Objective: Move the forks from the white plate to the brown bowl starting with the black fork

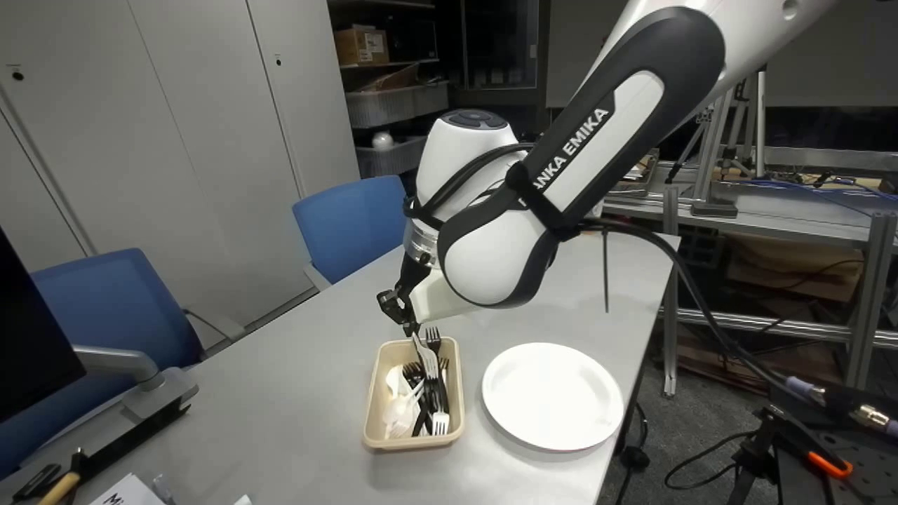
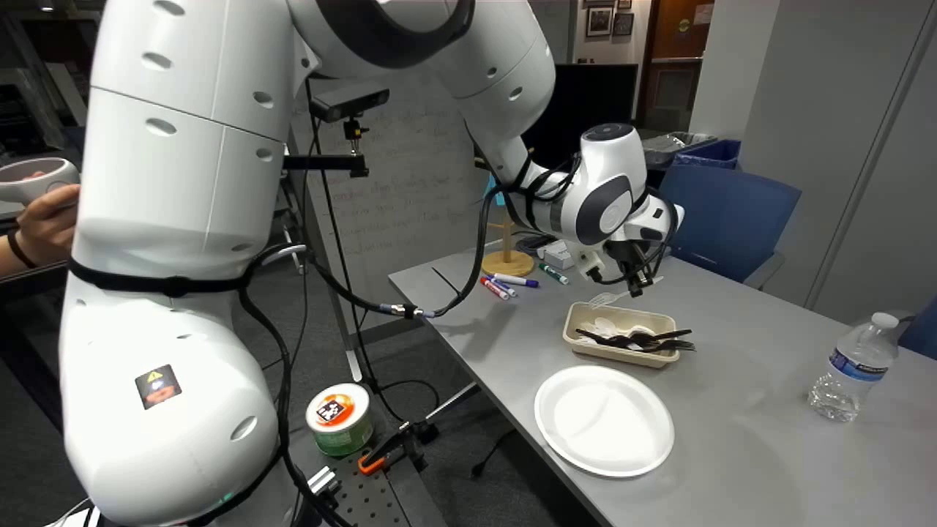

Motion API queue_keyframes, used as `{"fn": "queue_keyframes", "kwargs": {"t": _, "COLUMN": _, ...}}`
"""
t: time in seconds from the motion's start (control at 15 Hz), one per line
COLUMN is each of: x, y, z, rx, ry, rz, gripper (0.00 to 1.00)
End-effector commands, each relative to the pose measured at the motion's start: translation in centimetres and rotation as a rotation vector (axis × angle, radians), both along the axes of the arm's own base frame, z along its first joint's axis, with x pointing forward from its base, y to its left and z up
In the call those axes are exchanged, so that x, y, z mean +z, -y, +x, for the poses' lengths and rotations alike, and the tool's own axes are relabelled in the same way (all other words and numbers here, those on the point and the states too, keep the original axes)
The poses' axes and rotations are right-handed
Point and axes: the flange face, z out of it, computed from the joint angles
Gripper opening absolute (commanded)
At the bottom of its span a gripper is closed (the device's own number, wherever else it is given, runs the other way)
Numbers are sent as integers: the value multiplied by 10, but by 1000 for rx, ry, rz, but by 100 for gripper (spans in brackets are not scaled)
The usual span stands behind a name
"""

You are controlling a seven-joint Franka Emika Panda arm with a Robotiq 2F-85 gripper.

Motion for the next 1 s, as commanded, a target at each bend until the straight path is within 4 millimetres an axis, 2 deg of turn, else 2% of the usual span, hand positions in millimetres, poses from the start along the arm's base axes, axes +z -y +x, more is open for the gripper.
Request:
{"fn": "queue_keyframes", "kwargs": {"t": 0.0, "x": -25, "y": 8, "z": 25, "rx": -63, "ry": 29, "rz": 11, "gripper": 1}}
{"fn": "queue_keyframes", "kwargs": {"t": 0.27, "x": -58, "y": 20, "z": 36, "rx": -92, "ry": 2, "rz": -9, "gripper": 1}}
{"fn": "queue_keyframes", "kwargs": {"t": 0.47, "x": -74, "y": 25, "z": 43, "rx": -101, "ry": -13, "rz": -17, "gripper": 1}}
{"fn": "queue_keyframes", "kwargs": {"t": 0.53, "x": -77, "y": 25, "z": 45, "rx": -101, "ry": -15, "rz": -20, "gripper": 31}}
{"fn": "queue_keyframes", "kwargs": {"t": 0.6, "x": -78, "y": 26, "z": 45, "rx": -98, "ry": -15, "rz": -21, "gripper": 32}}
{"fn": "queue_keyframes", "kwargs": {"t": 0.8, "x": -79, "y": 26, "z": 44, "rx": -83, "ry": -34, "rz": -41, "gripper": 52}}
{"fn": "queue_keyframes", "kwargs": {"t": 0.93, "x": -74, "y": 24, "z": 35, "rx": -58, "ry": -62, "rz": -34, "gripper": 68}}
